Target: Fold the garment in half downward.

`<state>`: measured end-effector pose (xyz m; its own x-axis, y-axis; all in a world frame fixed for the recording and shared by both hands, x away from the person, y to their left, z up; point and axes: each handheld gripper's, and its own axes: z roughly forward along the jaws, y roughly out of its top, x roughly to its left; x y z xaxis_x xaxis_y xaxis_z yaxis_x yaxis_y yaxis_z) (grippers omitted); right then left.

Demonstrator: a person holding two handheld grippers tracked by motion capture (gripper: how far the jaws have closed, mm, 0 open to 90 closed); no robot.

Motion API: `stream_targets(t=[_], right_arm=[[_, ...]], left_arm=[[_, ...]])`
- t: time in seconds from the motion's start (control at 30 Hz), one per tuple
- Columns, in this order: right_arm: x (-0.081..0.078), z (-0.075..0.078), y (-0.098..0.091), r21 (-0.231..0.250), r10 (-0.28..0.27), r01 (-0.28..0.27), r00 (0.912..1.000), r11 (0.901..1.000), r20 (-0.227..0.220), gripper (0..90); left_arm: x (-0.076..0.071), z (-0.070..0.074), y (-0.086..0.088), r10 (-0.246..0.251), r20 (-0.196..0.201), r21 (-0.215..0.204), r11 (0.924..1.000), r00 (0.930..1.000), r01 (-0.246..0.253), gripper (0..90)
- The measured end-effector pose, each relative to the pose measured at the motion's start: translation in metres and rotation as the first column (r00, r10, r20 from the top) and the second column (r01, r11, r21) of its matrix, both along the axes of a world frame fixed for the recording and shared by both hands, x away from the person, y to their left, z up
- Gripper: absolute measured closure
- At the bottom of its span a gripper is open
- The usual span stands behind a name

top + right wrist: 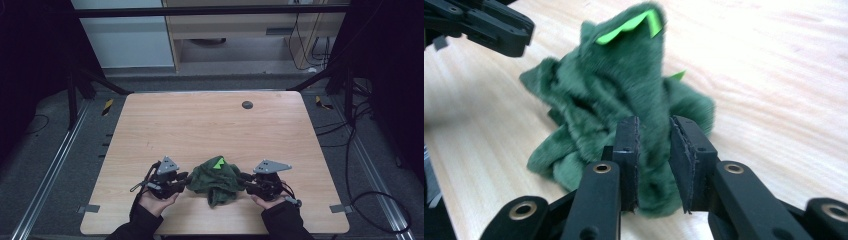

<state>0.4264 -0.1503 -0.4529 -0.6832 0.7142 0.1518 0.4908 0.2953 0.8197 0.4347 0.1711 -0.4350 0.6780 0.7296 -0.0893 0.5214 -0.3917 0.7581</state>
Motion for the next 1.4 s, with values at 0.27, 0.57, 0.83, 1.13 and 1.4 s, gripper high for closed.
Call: stream_targets(t=[0.27,0.57,0.83,1.13,1.4], right_arm=[[0.014,0.01,-0.007,0.01,-0.043,0.043,0.999,0.999,0.006,80.9],[0.04,0.014,-0.004,0.027,-0.091,0.091,0.9957,0.9955,0.015,89.8],[0.055,0.01,0.015,0.014,-0.067,0.067,0.9977,0.9977,0.012,90.0],[0.058,-0.001,0.022,-0.001,-0.056,0.056,0.9981,0.9984,-0.023,90.0],[0.054,-0.005,0.026,-0.006,-0.022,0.022,0.9988,0.9998,-0.043,89.5]], left_arm=[[0.011,0.005,0.005,0.053,0.023,-0.012,0.9986,0.9983,-0.052,77.7],[0.036,0.005,-0.007,0.09,0.048,0.009,0.9958,0.9948,-0.091,87.5],[0.053,0.0,-0.02,0.092,0.016,-0.019,0.9956,0.9957,-0.091,89.9],[0.054,-0.014,-0.033,0.032,-0.019,0.008,0.9995,0.9993,-0.031,90.0],[0.051,-0.014,-0.034,-0.017,-0.042,-0.023,0.9996,0.999,0.016,90.0]])
